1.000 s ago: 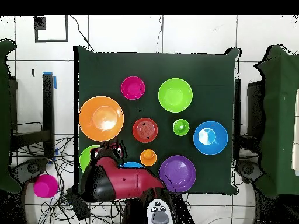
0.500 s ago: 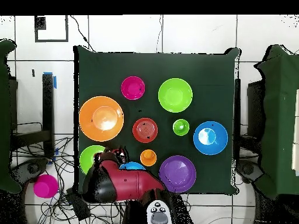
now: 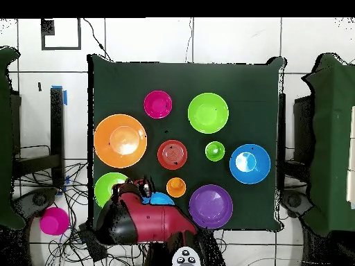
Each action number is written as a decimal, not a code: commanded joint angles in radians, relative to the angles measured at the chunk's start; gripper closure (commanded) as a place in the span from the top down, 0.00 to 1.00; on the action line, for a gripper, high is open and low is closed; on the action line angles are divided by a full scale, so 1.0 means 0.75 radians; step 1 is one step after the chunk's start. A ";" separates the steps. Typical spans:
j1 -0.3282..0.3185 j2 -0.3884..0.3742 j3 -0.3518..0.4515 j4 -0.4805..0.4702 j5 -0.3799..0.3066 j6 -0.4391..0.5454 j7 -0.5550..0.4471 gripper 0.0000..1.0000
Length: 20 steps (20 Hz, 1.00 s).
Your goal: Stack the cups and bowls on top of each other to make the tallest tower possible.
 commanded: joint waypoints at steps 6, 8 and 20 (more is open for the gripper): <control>-0.023 0.054 0.071 -0.064 -0.022 0.154 0.139 1.00; -0.021 0.063 0.071 -0.076 -0.022 0.160 0.135 1.00; -0.017 0.091 0.061 -0.118 -0.025 0.191 0.117 1.00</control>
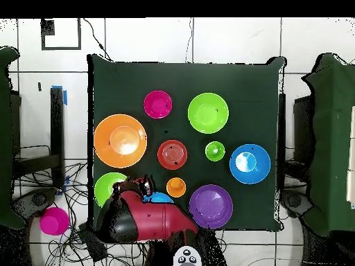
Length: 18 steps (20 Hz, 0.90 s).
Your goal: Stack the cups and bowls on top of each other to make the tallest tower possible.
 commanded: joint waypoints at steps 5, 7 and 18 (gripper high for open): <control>-0.011 0.111 0.058 -0.121 -0.028 0.184 0.108 1.00; -0.016 0.107 0.059 -0.130 -0.030 0.205 0.099 1.00; -0.149 0.178 0.120 -0.206 -0.092 0.252 0.001 1.00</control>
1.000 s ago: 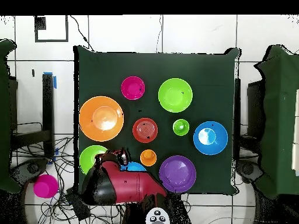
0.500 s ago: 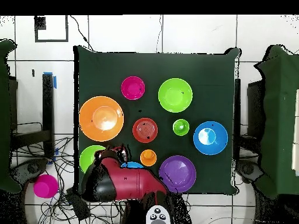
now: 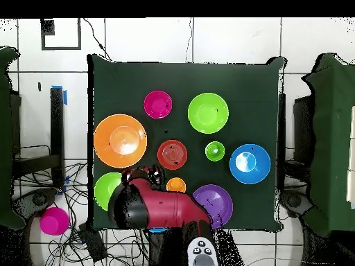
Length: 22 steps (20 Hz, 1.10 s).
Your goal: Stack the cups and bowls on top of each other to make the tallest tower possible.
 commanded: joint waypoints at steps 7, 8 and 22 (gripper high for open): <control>-0.053 0.137 0.109 -0.106 -0.111 0.174 0.029 1.00; -0.054 0.133 0.110 -0.101 -0.113 0.175 0.031 1.00; -0.079 0.149 0.140 -0.099 -0.131 0.171 0.040 1.00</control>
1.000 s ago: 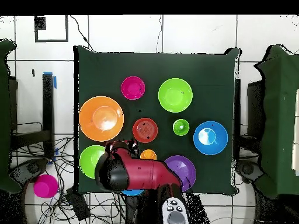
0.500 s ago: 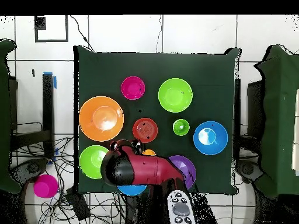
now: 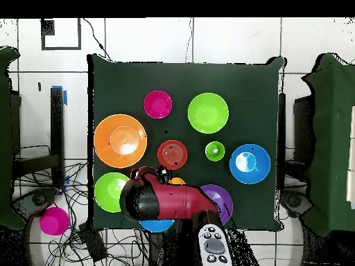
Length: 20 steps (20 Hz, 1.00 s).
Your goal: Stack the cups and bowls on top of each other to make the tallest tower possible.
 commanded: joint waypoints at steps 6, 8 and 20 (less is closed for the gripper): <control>-0.019 0.055 0.125 -0.045 -0.091 0.116 0.042 1.00; -0.017 0.047 0.124 -0.047 -0.088 0.128 0.040 1.00; -0.039 0.060 0.128 -0.167 -0.101 0.295 -0.052 1.00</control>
